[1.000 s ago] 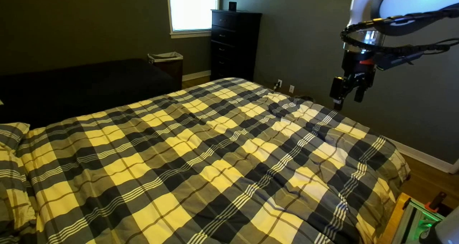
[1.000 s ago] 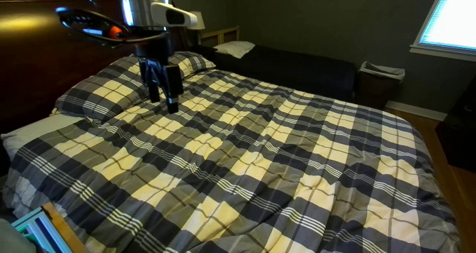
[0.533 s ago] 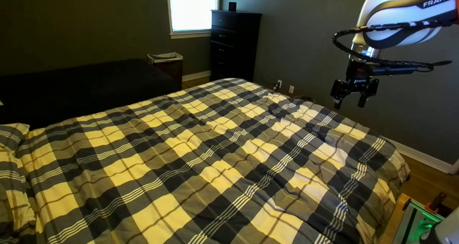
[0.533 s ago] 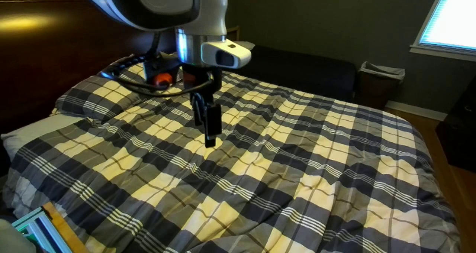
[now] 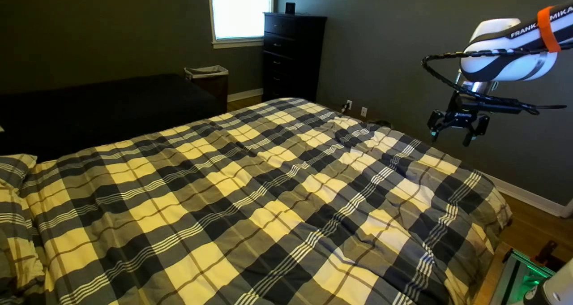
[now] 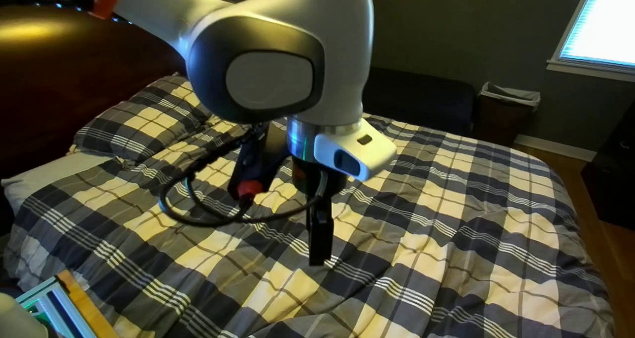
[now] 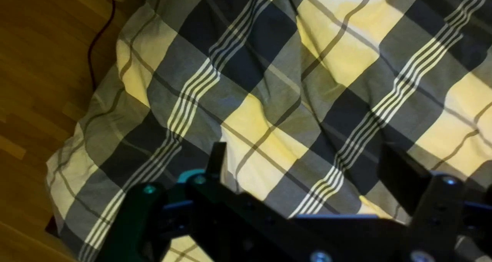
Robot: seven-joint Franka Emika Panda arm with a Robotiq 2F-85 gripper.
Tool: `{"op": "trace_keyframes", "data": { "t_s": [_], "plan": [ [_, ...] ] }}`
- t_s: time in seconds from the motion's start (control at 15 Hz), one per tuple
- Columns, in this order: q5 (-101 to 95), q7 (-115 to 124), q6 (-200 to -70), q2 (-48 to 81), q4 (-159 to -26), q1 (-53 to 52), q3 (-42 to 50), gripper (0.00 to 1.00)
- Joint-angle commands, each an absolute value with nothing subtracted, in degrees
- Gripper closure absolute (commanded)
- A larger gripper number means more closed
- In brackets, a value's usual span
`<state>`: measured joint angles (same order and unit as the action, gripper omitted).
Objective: Pull up the covers on the bottom left corner of the bed.
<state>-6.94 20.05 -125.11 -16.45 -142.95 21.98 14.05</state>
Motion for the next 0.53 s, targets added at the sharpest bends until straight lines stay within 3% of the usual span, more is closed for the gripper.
{"op": "trace_keyframes", "data": {
  "t_s": [0.0, 0.47],
  "plan": [
    [-7.08, 23.54, -128.65, -11.78, -143.28, 25.40, 17.28, 0.00],
    [-6.98, 22.51, -127.77, -11.09, -143.03, 25.69, 18.59, 0.00]
  ]
}}
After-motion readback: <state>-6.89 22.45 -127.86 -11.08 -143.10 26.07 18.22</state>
